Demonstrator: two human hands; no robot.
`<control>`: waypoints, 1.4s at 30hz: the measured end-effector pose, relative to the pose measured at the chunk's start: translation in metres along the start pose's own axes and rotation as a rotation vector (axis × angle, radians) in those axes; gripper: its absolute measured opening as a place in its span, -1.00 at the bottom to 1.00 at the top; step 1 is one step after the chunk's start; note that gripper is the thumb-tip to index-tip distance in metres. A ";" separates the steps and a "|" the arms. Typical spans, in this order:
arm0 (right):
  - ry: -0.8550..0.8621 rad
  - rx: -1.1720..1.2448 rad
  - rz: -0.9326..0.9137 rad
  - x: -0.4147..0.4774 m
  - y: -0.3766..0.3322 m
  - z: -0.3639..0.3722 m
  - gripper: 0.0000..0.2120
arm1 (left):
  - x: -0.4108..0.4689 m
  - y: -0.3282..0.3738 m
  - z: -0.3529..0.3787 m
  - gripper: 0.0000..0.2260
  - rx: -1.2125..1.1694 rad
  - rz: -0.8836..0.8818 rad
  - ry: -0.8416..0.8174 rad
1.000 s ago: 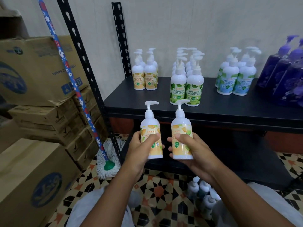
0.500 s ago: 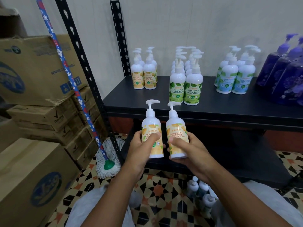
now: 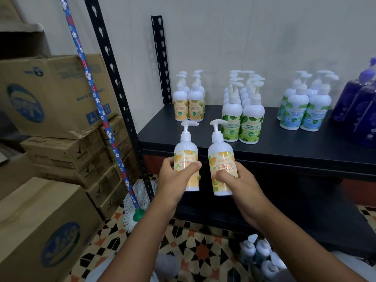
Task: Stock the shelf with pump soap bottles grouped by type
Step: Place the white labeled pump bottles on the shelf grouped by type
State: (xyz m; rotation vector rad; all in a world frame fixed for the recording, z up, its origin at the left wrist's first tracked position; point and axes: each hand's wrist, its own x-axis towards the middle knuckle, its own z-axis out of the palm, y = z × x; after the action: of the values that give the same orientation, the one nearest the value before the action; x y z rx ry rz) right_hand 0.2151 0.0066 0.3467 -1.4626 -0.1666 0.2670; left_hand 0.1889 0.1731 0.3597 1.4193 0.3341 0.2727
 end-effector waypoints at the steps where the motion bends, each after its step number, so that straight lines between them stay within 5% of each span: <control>1: -0.008 -0.014 -0.014 0.007 -0.005 0.005 -0.58 | 0.009 0.007 -0.001 -0.60 -0.026 0.014 0.010; 6: -0.002 -0.046 -0.110 0.049 -0.037 0.033 -0.74 | 0.061 0.039 -0.006 -0.59 -0.141 0.086 0.083; 23: 0.143 -0.427 -0.284 0.168 -0.036 0.059 -0.50 | 0.119 0.032 -0.037 -0.62 -0.200 0.107 0.067; 28: 0.206 -0.630 -0.279 0.174 -0.025 0.058 -0.16 | 0.118 0.030 -0.039 -0.60 -0.221 0.094 0.084; 42: 0.351 -0.757 -0.237 0.224 -0.034 0.068 -0.36 | 0.120 0.028 -0.046 -0.61 -0.255 0.096 0.100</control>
State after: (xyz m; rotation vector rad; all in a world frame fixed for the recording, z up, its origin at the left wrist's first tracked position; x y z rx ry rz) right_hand 0.4135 0.1313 0.3761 -2.1879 -0.1611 -0.2837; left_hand 0.2826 0.2641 0.3739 1.1738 0.3013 0.4504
